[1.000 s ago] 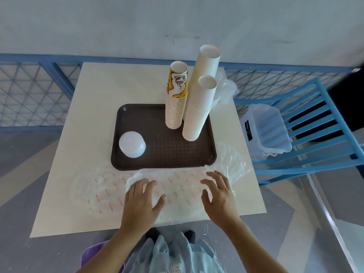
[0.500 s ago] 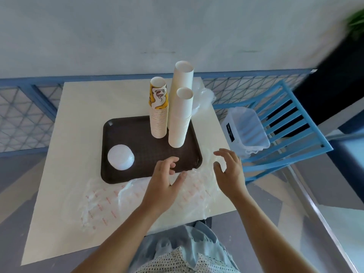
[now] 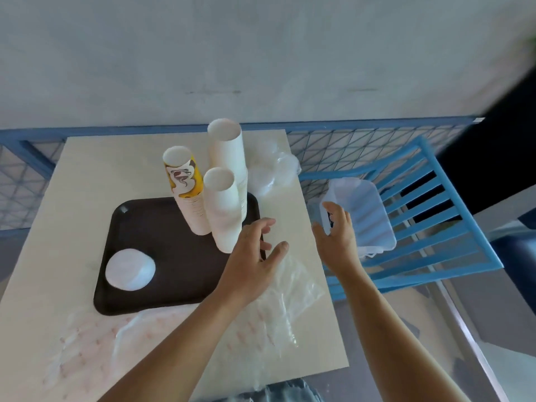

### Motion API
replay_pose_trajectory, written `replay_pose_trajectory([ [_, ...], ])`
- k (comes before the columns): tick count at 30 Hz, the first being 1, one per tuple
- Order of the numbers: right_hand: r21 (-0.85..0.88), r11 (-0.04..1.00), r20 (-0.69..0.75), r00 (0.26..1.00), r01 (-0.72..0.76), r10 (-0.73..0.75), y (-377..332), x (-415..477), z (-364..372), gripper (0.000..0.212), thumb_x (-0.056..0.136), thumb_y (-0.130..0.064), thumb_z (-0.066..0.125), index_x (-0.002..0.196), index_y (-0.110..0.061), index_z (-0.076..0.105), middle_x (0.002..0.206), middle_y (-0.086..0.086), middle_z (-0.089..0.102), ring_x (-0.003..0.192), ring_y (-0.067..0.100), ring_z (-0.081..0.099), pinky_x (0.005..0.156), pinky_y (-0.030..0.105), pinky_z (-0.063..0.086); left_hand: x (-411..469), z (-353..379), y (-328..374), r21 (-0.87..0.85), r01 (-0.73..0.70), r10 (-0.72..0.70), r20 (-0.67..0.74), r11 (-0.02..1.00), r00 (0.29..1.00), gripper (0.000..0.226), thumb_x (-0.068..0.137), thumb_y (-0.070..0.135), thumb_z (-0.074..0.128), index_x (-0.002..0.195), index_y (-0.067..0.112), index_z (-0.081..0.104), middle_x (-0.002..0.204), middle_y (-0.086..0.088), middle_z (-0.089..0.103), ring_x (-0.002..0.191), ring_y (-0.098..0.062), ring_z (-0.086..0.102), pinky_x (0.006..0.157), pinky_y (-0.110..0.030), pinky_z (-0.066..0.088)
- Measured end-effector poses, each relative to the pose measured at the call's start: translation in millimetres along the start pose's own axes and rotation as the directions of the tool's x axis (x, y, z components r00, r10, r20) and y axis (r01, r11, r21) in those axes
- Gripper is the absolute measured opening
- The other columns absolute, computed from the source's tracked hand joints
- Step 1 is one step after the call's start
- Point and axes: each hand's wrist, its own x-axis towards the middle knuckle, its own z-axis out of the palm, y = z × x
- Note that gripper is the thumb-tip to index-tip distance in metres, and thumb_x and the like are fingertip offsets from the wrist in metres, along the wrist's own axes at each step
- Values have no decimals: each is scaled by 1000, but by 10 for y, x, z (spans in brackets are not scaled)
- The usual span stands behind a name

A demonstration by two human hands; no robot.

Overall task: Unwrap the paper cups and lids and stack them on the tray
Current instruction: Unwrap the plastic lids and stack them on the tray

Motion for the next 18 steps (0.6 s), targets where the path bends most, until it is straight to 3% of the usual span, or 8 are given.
replay_pose_trajectory([
  [6,24,1000,172,985,21,-25,298,934,50,54,96,-24,63,147,-24,46,148,5,45,133,21,47,107,40,43,581,416,70,-2,140,-140,-89,990,986,46,98,49,65,139,48,45,134,22,51,111,-4,62,88,-19,49],
  [8,25,999,216,976,31,-36,353,1193,74,54,96,-24,63,148,-24,46,149,3,44,133,20,46,106,34,40,778,526,99,-8,188,-188,-110,982,976,49,98,50,64,142,46,44,134,23,50,113,-3,60,85,-17,47],
  [11,4,987,178,971,160,-158,403,1489,118,42,95,-20,62,137,-19,56,136,4,52,124,24,52,103,39,47,1059,649,121,-18,262,-262,-146,965,954,53,98,52,62,147,45,42,137,23,48,115,-1,58,86,-19,47],
  [14,-14,894,153,885,447,-440,418,1689,294,31,93,-16,58,123,-12,66,120,3,61,103,24,62,87,43,56,1294,726,78,-34,336,-336,-196,941,921,55,100,50,59,151,42,39,141,20,47,113,0,59,86,-20,46],
  [16,-11,849,296,812,529,-502,352,1769,469,34,94,-10,61,128,-11,64,125,1,61,89,20,66,78,39,58,1415,748,17,-33,382,-380,-223,923,898,56,101,48,58,153,38,39,144,17,46,108,3,59,81,-14,42],
  [18,-45,825,446,750,564,-489,279,1853,689,43,96,-8,60,139,-12,57,138,2,54,88,23,68,76,39,59,1510,758,-63,-22,422,-414,-247,906,876,55,102,49,56,153,36,40,147,13,47,105,4,60,81,-15,42],
])
